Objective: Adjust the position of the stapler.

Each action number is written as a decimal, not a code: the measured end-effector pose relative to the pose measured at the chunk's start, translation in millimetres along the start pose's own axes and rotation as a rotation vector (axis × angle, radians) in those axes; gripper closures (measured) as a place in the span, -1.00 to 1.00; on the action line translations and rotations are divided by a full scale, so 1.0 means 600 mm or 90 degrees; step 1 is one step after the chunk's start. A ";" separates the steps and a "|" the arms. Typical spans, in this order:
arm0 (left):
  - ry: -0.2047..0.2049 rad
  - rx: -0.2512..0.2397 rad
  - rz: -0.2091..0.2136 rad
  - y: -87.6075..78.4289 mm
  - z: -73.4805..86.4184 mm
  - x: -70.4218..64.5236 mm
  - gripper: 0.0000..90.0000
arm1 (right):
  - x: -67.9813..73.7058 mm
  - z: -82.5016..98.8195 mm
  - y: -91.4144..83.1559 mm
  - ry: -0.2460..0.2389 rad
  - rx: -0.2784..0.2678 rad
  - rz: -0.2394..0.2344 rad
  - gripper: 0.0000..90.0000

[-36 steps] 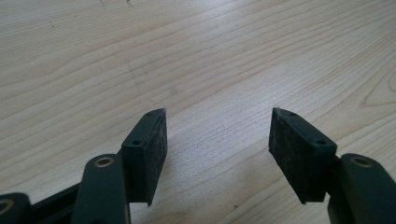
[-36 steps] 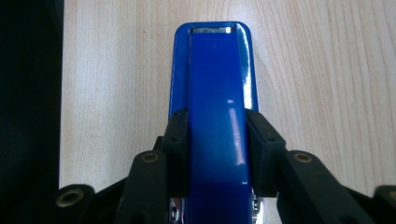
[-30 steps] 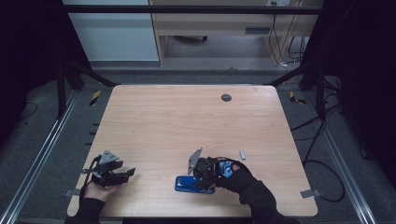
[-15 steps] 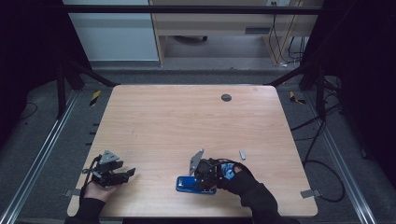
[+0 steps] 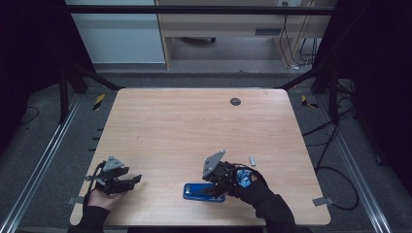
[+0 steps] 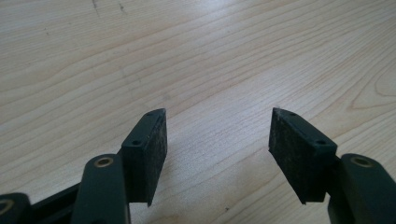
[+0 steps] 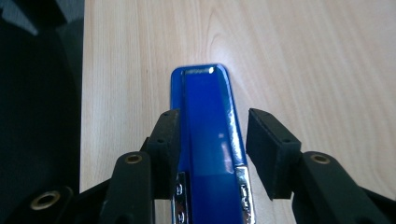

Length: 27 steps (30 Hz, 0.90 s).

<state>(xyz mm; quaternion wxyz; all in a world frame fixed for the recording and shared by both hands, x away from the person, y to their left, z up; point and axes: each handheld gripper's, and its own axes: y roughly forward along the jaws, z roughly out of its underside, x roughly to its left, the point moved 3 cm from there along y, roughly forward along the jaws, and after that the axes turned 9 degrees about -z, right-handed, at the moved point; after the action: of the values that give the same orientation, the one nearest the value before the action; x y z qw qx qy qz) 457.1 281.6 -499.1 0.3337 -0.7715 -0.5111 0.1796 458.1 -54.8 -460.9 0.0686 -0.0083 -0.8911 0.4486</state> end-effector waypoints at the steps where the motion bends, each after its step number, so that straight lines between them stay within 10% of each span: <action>1: 0.000 -0.005 0.001 -0.002 -0.002 -0.002 -0.17 | 0.001 0.001 -0.005 0.003 -0.013 0.007 0.23; 17: 0.074 -0.069 0.062 -0.034 -0.061 -0.069 -0.11 | 0.021 0.058 -0.081 0.098 -0.252 0.113 0.53; 27: 0.091 -0.116 0.092 -0.037 -0.109 -0.130 -0.08 | 0.035 0.102 -0.090 0.128 -0.272 0.132 0.78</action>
<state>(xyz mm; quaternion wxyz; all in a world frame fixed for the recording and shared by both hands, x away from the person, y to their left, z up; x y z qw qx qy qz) 450.8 194.6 -441.9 0.2844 -0.8443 -0.4428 0.1005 431.7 -134.3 -451.5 0.1073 -0.1588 -0.9487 0.2516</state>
